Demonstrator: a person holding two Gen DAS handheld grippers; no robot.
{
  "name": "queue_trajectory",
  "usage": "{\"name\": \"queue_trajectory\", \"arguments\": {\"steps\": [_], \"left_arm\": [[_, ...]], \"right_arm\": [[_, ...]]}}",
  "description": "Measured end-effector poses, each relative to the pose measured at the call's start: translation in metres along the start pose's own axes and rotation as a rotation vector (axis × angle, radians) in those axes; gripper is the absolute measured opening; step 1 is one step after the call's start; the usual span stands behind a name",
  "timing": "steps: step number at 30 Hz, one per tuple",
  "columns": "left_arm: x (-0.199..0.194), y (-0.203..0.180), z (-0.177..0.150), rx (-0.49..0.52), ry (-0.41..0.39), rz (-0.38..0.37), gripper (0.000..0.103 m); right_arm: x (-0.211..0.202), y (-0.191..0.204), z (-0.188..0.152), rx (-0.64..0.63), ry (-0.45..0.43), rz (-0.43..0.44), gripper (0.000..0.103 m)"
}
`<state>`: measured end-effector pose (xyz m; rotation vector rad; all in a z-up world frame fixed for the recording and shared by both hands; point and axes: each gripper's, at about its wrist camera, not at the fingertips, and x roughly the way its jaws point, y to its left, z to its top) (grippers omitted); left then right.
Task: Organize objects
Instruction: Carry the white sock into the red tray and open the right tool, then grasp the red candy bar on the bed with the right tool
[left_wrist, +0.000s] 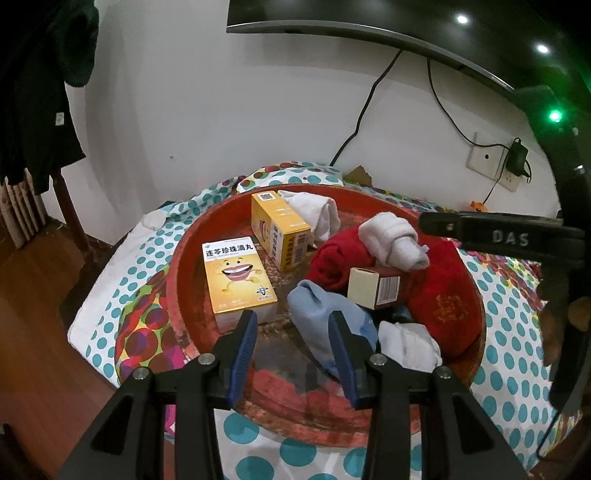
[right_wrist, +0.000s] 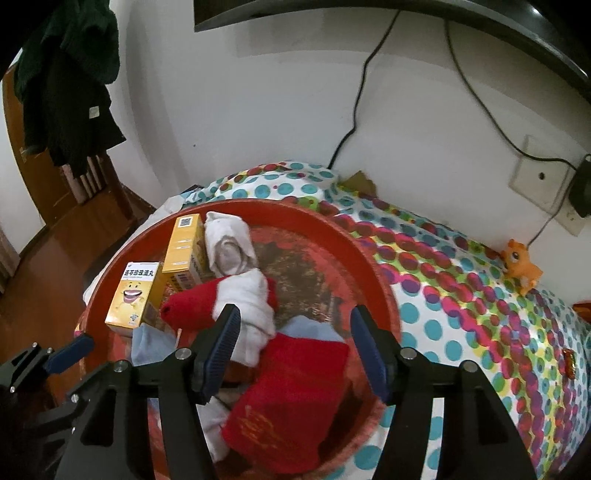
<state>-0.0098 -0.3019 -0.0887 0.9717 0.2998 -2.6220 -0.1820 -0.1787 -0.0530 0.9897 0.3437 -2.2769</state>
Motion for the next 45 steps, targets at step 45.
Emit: {"name": "queue_trajectory", "arguments": {"steps": [45], "left_arm": [[-0.005,-0.075,0.030,0.217,-0.014,-0.007,0.041]], "right_arm": [[-0.015,-0.404,-0.138,0.410,0.102,-0.379,0.056]]}}
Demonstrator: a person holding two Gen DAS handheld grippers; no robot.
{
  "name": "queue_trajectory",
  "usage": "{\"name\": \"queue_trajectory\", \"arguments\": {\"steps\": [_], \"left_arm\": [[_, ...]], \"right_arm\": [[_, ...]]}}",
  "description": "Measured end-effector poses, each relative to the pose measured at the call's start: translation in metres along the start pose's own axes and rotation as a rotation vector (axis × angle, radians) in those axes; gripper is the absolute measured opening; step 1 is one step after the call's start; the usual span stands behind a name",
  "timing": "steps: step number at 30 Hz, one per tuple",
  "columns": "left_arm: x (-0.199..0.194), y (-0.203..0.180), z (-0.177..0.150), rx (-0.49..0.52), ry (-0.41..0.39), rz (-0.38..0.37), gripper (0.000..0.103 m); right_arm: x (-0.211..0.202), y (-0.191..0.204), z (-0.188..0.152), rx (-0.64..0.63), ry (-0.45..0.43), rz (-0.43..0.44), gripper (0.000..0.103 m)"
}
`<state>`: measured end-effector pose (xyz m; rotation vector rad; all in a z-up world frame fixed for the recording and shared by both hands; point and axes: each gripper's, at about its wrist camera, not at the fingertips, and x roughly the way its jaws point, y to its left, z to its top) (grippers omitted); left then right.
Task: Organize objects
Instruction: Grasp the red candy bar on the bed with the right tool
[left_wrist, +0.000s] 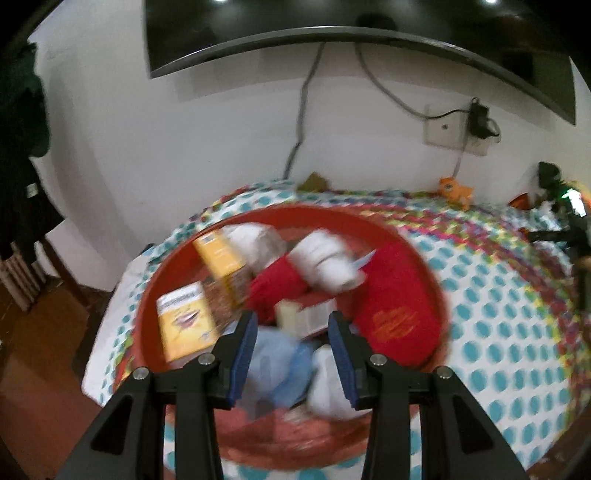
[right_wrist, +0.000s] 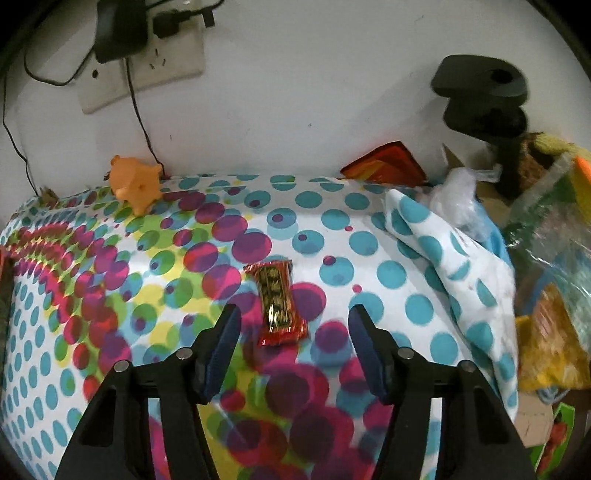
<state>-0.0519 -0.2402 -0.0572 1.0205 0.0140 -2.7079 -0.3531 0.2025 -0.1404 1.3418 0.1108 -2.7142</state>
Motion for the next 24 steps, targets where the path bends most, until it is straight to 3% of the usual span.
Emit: {"name": "queue_trajectory", "arguments": {"steps": [2,5,7,13,16,21,24], "left_arm": [[0.000,-0.017,0.016,0.032,-0.012,-0.025,0.042],[0.009,-0.054,0.044,0.082,-0.020,-0.046,0.057],[0.019,-0.082,0.063,0.096,-0.021,-0.081,0.057],[0.063,-0.169,0.115,0.099,-0.032,-0.157,0.057],[0.105,-0.214,0.139,0.071,0.023,-0.200,0.057],[0.167,-0.267,0.178,-0.113,0.083,-0.279,0.057],[0.200,-0.282,0.195,-0.216,0.116,-0.243,0.057]], "right_arm": [[0.007,0.000,0.003,-0.009,0.010,0.014,0.049],[0.010,0.001,0.006,-0.022,-0.002,0.023,0.039],[0.009,0.000,0.007,-0.027,-0.003,0.040,0.022],[0.000,-0.002,-0.007,-0.049,-0.024,0.081,0.021],[-0.002,-0.005,-0.014,-0.034,-0.025,0.115,0.021],[-0.001,-0.012,-0.018,-0.002,-0.026,0.157,0.021],[-0.002,-0.013,-0.017,0.010,-0.026,0.172,0.021]]}}
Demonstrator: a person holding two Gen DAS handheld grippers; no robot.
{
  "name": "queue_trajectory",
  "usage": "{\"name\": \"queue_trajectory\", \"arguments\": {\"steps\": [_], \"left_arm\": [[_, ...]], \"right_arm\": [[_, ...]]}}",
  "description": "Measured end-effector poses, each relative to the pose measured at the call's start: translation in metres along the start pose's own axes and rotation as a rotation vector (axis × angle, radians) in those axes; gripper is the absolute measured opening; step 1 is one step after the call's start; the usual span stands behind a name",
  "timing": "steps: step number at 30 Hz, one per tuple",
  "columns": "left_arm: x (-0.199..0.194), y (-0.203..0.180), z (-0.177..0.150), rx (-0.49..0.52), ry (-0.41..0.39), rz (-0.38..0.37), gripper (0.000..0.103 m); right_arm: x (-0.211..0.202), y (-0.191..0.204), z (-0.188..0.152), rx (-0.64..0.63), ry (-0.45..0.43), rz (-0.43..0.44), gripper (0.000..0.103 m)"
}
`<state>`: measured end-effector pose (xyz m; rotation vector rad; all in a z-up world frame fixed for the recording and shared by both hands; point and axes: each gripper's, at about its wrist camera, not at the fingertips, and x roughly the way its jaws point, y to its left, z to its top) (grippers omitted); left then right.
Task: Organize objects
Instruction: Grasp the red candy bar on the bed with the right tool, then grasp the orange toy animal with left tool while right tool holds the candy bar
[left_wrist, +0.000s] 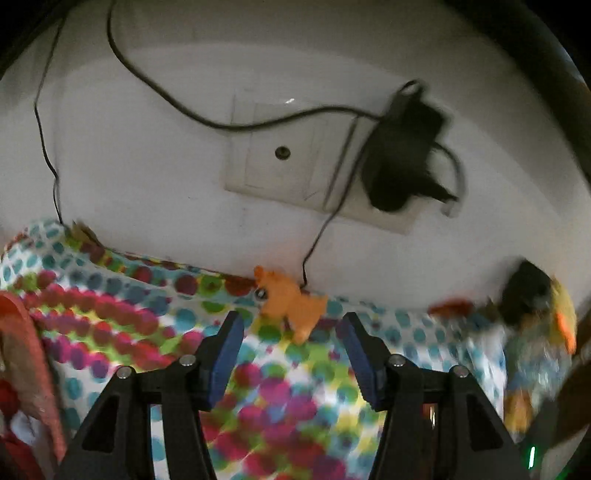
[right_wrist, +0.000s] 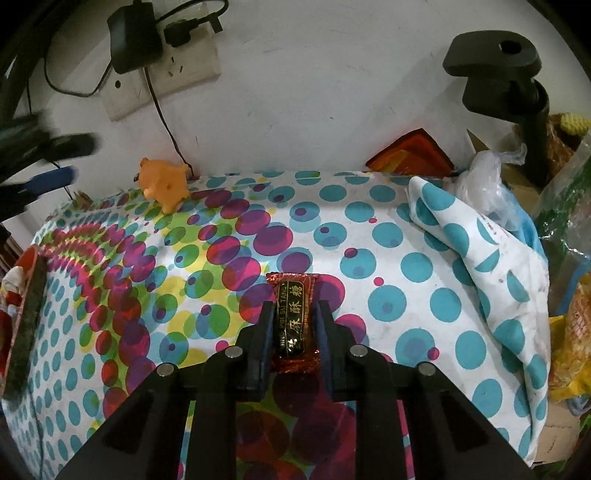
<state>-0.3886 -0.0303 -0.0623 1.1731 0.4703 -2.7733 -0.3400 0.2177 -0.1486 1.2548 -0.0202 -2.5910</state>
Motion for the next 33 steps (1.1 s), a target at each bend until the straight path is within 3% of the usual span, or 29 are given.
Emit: {"name": "queue_trajectory", "arguments": {"steps": [5,10,13,16,18,24,28,33], "left_arm": [[0.048,0.000,0.012,-0.165,0.068,0.045,0.057],[0.083,-0.002,0.018,-0.226,0.116,0.099,0.058],[0.093,-0.002,0.017,-0.243,0.105,0.155,0.065],[0.112,0.011,0.009,-0.327,0.179,0.114,0.066],[0.104,0.007,0.010,-0.298,0.115,0.132,0.064],[0.100,-0.002,0.011,-0.165,0.140,0.106,0.041],[0.075,-0.004,0.008,-0.088,0.118,0.091,0.040],[0.005,0.006,-0.002,0.022,0.038,0.085,0.040]], "right_arm": [[-0.002,0.000,0.004,0.002,0.001,0.006,0.021],[-0.003,-0.004,0.008,0.025,0.000,0.040,0.021],[-0.004,-0.004,0.008,0.029,-0.001,0.045,0.021],[-0.004,-0.003,0.008,0.029,-0.001,0.046,0.021],[-0.004,-0.003,0.008,0.030,-0.001,0.047,0.021],[-0.004,0.000,0.010,0.013,0.002,0.026,0.021],[-0.004,0.001,0.011,0.002,0.003,0.013,0.021],[-0.002,0.006,0.011,-0.025,0.006,-0.019,0.021]]}}
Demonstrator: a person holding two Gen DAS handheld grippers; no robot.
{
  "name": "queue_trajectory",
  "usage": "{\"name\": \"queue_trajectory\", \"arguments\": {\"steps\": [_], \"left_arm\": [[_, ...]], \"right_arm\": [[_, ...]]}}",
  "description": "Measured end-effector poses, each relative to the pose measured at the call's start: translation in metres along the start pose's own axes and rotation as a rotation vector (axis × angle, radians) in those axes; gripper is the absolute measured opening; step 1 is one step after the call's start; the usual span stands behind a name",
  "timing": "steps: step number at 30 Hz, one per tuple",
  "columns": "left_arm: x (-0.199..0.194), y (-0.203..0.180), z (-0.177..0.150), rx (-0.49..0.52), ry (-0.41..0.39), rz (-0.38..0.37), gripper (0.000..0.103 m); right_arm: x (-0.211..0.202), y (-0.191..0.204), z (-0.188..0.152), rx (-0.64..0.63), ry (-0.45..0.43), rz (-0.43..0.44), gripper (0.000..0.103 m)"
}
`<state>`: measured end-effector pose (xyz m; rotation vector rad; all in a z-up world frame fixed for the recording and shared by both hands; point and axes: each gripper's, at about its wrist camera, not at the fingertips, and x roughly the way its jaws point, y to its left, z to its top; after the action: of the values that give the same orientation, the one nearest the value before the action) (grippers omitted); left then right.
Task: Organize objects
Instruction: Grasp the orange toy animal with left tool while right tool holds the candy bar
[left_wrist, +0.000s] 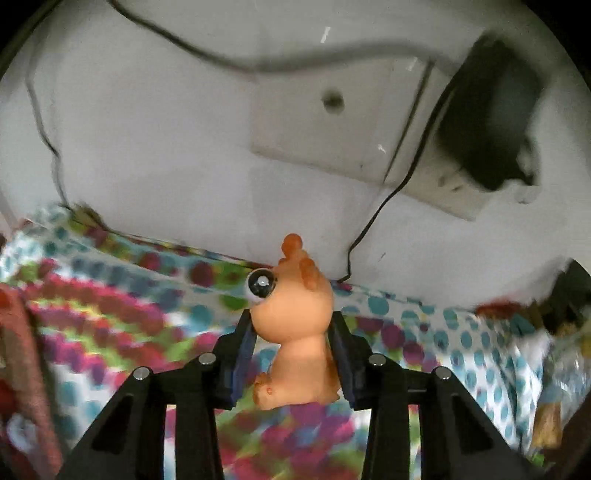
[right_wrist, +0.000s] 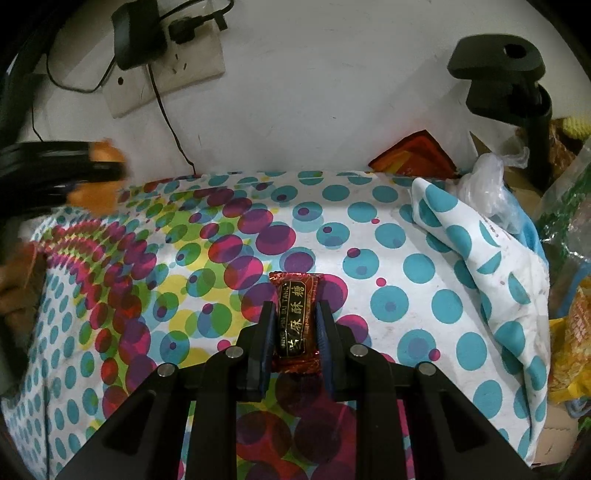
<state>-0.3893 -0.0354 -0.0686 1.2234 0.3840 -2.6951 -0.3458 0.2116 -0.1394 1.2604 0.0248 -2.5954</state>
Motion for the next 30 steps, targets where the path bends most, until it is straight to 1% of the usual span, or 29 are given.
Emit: {"name": "queue_trajectory", "arguments": {"steps": [2,4,5,6,7,8,9,10,11,13,16,18,21,22,25,27,29,30], "left_arm": [[-0.036,0.014,-0.010,0.044,-0.024,0.010,0.040],[-0.065,0.028,-0.019,0.067,-0.035,0.014,0.040],[-0.083,0.041,-0.026,0.082,-0.037,0.026,0.040],[-0.091,0.055,-0.027,0.088,-0.038,0.036,0.040],[-0.094,0.082,-0.028,0.089,-0.036,0.048,0.040],[-0.109,0.102,-0.036,0.080,-0.031,0.065,0.040],[-0.118,0.114,-0.042,0.081,-0.026,0.077,0.040],[-0.126,0.136,-0.047,0.082,-0.022,0.102,0.040],[-0.132,0.165,-0.050,0.075,-0.019,0.130,0.040],[-0.145,0.200,-0.064,0.066,-0.002,0.177,0.040],[-0.161,0.243,-0.079,0.045,0.002,0.227,0.040],[-0.162,0.263,-0.087,0.030,0.005,0.232,0.040],[-0.167,0.290,-0.102,0.021,-0.005,0.264,0.040],[-0.168,0.300,-0.107,0.007,0.000,0.260,0.040],[-0.169,0.314,-0.117,-0.027,-0.006,0.220,0.041],[-0.175,0.318,-0.123,-0.013,-0.034,0.207,0.042],[-0.175,0.317,-0.126,-0.007,-0.044,0.191,0.042],[-0.177,0.321,-0.129,-0.007,-0.047,0.167,0.042]], "right_arm": [[0.001,0.003,0.000,-0.014,0.001,-0.017,0.021],[0.001,0.004,-0.001,-0.022,0.002,-0.028,0.021],[0.001,0.005,-0.001,-0.025,0.002,-0.031,0.021],[0.001,0.005,-0.001,-0.028,0.002,-0.035,0.021],[0.000,0.006,-0.001,-0.031,0.002,-0.041,0.020],[0.000,0.007,0.000,-0.037,0.003,-0.050,0.020],[0.001,0.008,0.001,-0.043,0.003,-0.056,0.020],[0.000,0.009,0.001,-0.049,0.003,-0.064,0.020],[0.000,0.011,0.002,-0.056,0.003,-0.072,0.020],[0.000,0.013,0.003,-0.069,0.002,-0.091,0.019],[-0.002,0.020,0.003,-0.093,0.001,-0.127,0.019],[-0.005,0.026,0.000,-0.093,0.007,-0.128,0.019],[-0.016,0.042,-0.004,-0.107,-0.004,-0.120,0.019],[-0.021,0.051,-0.004,-0.121,-0.010,-0.114,0.019],[-0.035,0.083,-0.007,-0.158,-0.018,-0.075,0.019],[-0.043,0.111,-0.009,-0.193,-0.024,-0.045,0.019],[-0.048,0.141,-0.011,-0.228,-0.025,-0.003,0.019],[-0.051,0.157,-0.012,-0.247,-0.027,0.019,0.019]]}}
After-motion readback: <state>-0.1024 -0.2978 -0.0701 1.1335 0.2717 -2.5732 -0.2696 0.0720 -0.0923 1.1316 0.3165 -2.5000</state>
